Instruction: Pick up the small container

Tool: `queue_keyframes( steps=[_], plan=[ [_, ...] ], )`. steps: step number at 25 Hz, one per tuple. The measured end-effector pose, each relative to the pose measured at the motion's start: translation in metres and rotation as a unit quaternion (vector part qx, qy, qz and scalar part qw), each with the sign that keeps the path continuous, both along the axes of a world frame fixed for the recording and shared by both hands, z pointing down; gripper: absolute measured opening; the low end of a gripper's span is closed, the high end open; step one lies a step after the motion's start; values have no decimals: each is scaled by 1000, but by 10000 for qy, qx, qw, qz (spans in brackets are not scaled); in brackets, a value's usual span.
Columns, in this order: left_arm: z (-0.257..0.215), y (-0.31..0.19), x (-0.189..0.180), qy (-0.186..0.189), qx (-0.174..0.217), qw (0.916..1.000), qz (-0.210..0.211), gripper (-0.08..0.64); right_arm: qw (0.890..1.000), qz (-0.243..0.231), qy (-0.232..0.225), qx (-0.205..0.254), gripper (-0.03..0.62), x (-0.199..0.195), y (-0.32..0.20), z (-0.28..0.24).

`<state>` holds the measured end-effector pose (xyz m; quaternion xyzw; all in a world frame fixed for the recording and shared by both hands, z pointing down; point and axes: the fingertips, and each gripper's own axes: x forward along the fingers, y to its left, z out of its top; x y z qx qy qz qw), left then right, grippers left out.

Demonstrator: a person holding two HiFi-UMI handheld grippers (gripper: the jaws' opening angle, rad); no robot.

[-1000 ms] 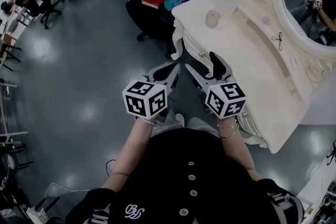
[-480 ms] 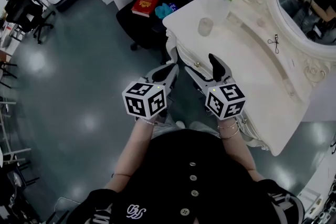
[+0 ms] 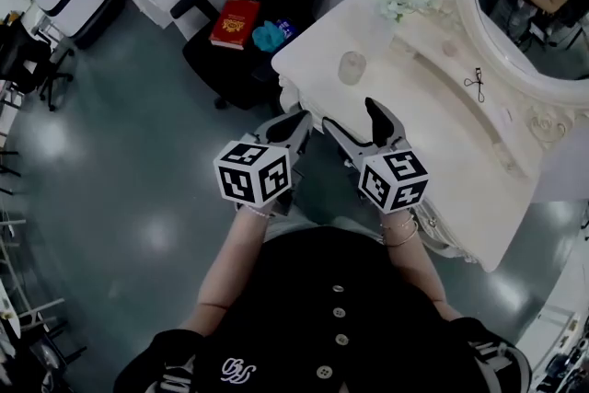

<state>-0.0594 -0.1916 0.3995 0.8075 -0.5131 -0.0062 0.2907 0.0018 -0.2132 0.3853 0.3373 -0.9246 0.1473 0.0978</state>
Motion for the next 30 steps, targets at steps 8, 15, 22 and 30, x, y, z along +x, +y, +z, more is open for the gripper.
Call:
queue_keyframes(
  steps=[8,15,22,30],
  plan=[
    [-11,-51,-15,-6,79,9969,784,11,9980,633,-39,42,390,-23,-47,-6],
    [-9,-82,-32,-89,69,9920,1256,11,9943,1066,14,13,390,-40,-71,-3],
    [5,-100,-34,-217,-46,9831,1816,11,9868,1615,56,-81,390,-40,-88,11],
    [7,-110,-38,3,-10,9757,2193,11,9748,2226,106,-74,390,-29,-102,19]
  ],
)
